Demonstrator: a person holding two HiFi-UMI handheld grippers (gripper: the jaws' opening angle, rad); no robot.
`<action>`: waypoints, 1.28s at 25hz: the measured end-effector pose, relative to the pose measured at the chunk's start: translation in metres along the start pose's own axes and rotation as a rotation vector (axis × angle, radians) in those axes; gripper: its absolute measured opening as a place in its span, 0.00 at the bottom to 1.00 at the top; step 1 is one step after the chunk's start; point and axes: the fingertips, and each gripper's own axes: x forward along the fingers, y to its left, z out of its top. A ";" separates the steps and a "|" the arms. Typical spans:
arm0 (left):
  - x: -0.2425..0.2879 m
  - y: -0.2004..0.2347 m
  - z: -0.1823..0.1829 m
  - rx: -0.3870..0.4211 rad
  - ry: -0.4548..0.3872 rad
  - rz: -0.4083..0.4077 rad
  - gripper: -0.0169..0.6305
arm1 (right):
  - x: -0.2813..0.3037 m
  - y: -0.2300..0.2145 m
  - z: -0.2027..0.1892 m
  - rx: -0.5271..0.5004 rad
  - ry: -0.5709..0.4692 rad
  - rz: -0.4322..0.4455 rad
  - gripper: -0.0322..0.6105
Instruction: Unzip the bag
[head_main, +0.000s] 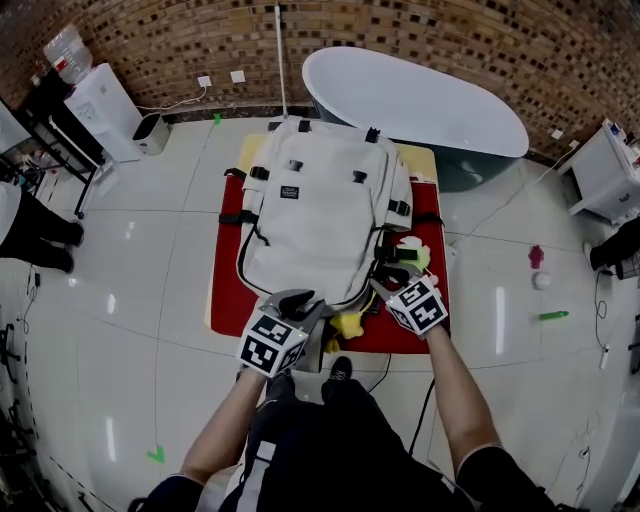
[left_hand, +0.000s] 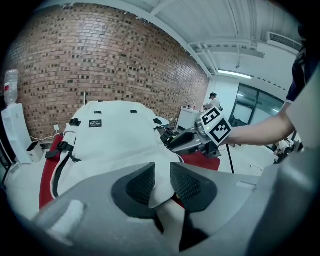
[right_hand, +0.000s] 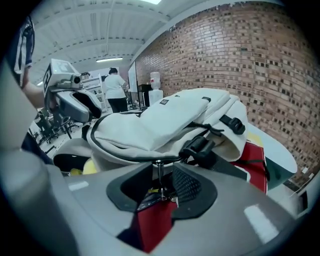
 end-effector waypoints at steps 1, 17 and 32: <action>0.001 -0.001 -0.002 0.002 0.009 -0.009 0.18 | 0.000 0.002 0.000 -0.006 0.006 0.009 0.21; 0.002 -0.007 -0.017 0.033 0.073 -0.106 0.18 | -0.011 0.010 -0.006 -0.048 0.101 -0.015 0.08; 0.008 -0.017 -0.031 0.099 0.085 -0.188 0.18 | -0.048 0.069 0.005 0.088 0.191 0.060 0.09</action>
